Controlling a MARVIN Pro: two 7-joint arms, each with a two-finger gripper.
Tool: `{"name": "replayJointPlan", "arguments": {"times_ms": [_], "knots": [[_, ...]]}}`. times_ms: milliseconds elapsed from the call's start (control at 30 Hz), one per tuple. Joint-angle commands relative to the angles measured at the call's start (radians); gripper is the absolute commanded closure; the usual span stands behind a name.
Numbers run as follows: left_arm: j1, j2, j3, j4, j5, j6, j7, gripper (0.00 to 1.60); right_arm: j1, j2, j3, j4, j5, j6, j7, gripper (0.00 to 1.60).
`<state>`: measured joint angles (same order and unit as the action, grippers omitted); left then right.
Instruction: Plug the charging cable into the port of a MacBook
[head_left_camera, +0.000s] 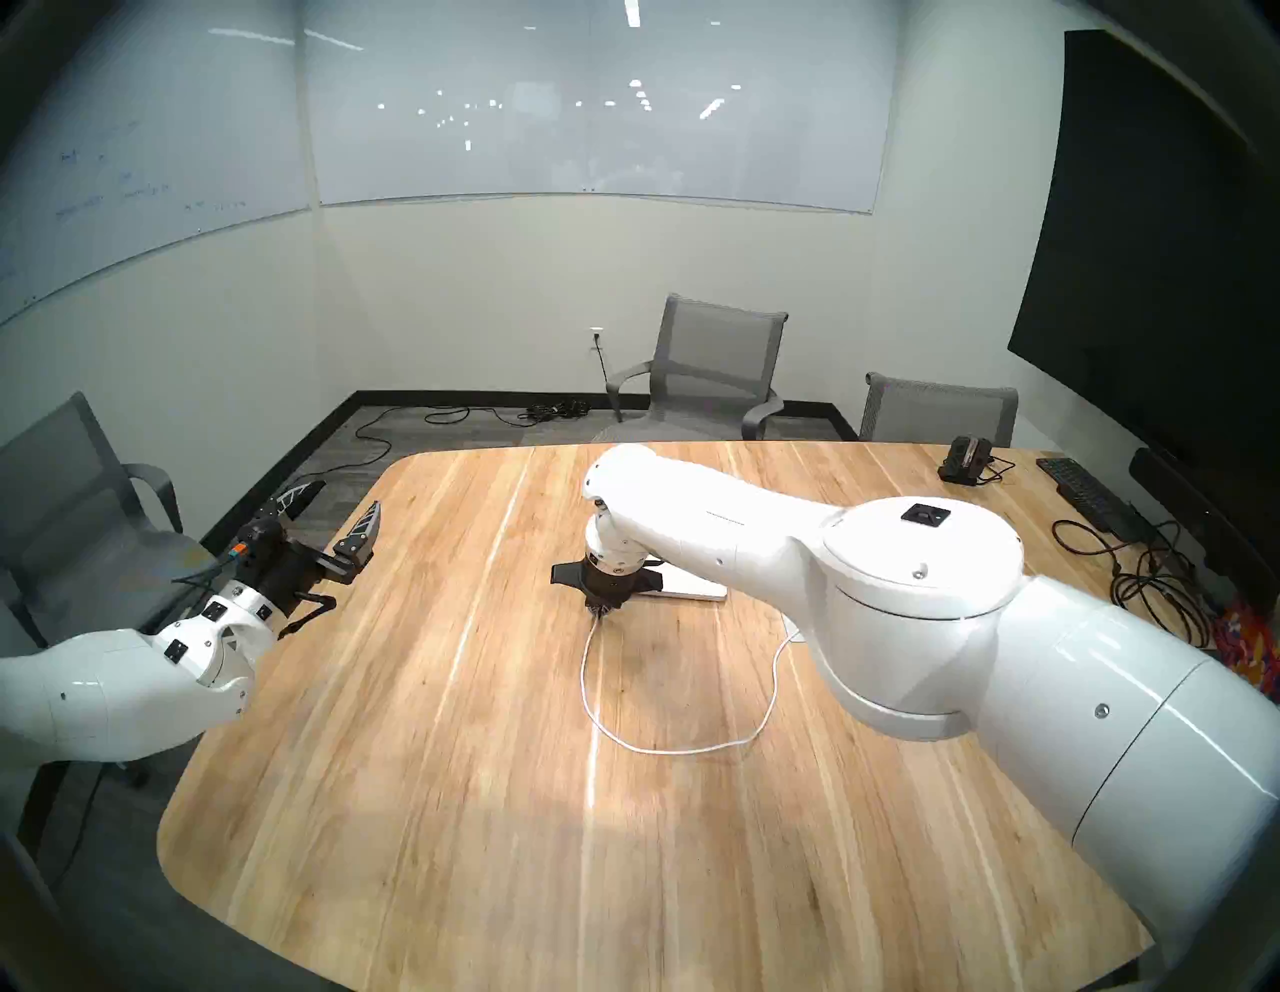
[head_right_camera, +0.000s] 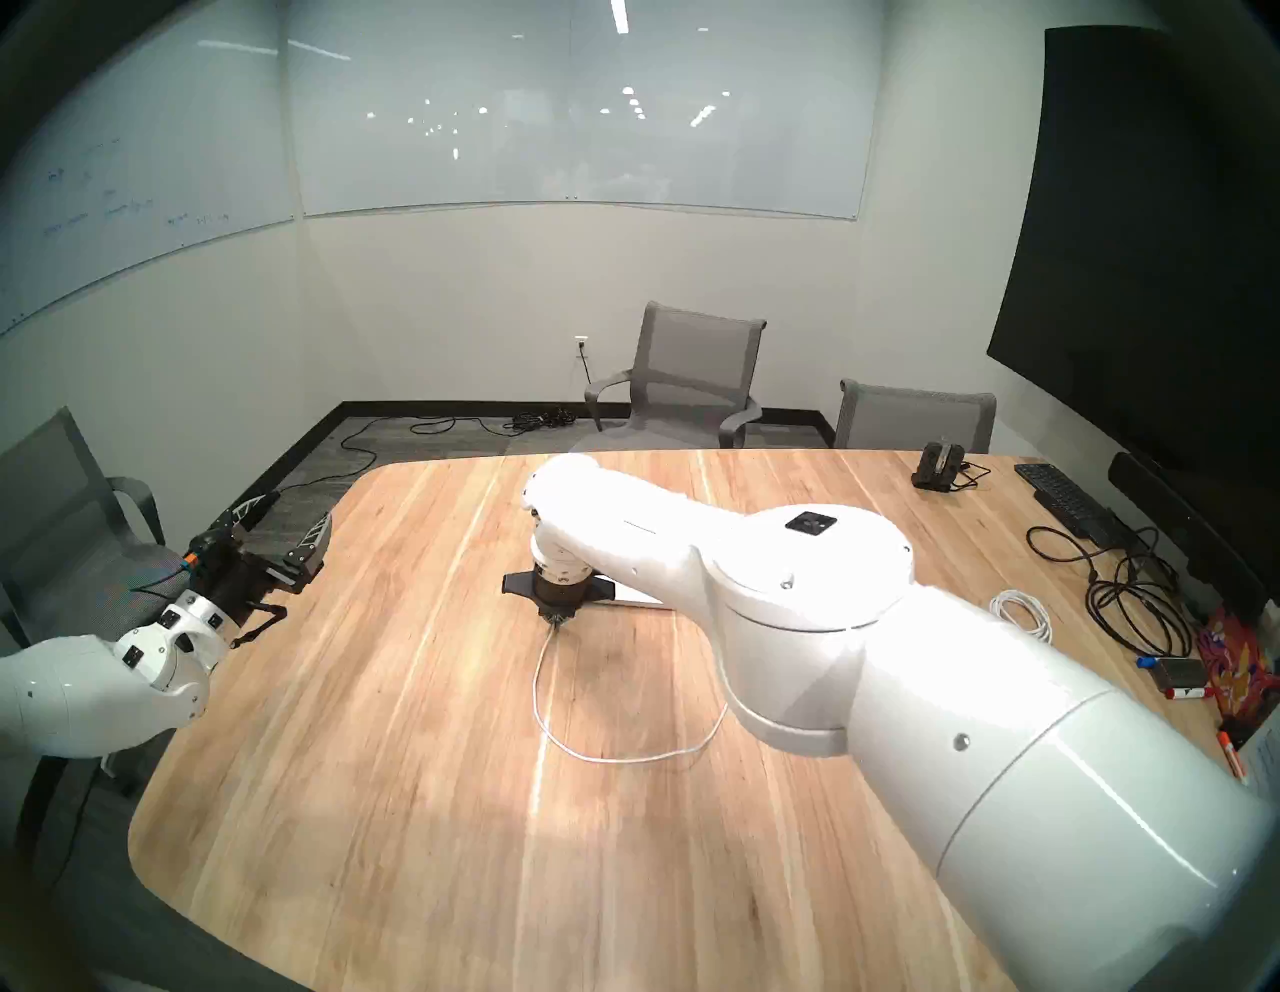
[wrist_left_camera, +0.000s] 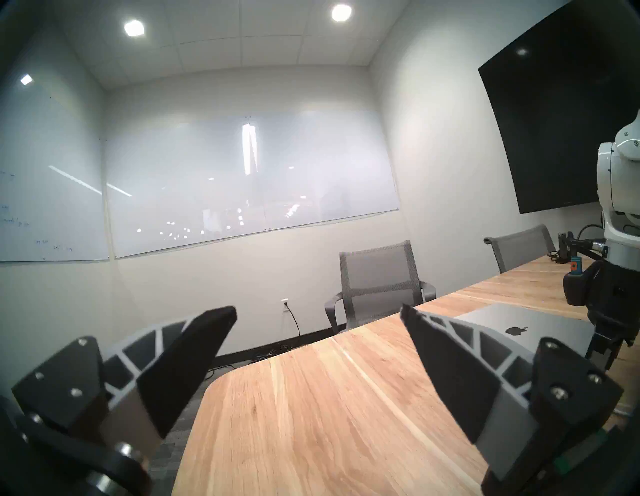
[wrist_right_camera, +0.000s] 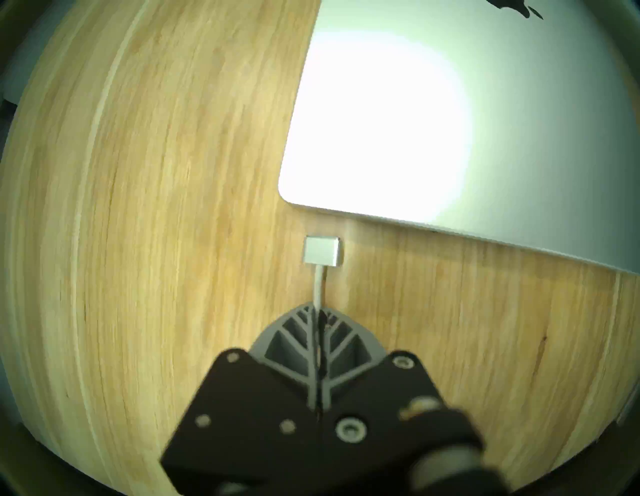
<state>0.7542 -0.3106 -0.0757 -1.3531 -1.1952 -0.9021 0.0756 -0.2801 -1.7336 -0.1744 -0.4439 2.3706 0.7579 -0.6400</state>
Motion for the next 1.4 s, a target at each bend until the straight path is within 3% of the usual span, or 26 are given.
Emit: {"name": "replayJointPlan", "arguments": {"times_ms": [0,533,933,1367], "knots": [[-0.015,0.001,-0.013,-0.002,0.001,-0.007,0.001,0.00,0.039,0.014,0.012,-0.033,0.005,-0.011,-0.021,1.60],[-0.015,0.001,-0.014,-0.002,0.002,-0.008,0.002,0.00,0.024,0.042,0.018,-0.079,0.011,-0.038,-0.037,1.60],[-0.015,0.001,-0.013,-0.002,0.002,-0.008,0.002,0.00,0.019,0.018,0.016,-0.044,-0.001,-0.033,-0.021,1.60],[-0.015,0.001,-0.014,-0.002,0.002,-0.008,0.002,0.00,0.004,-0.031,0.012,0.069,-0.036,0.000,0.036,1.60]]}}
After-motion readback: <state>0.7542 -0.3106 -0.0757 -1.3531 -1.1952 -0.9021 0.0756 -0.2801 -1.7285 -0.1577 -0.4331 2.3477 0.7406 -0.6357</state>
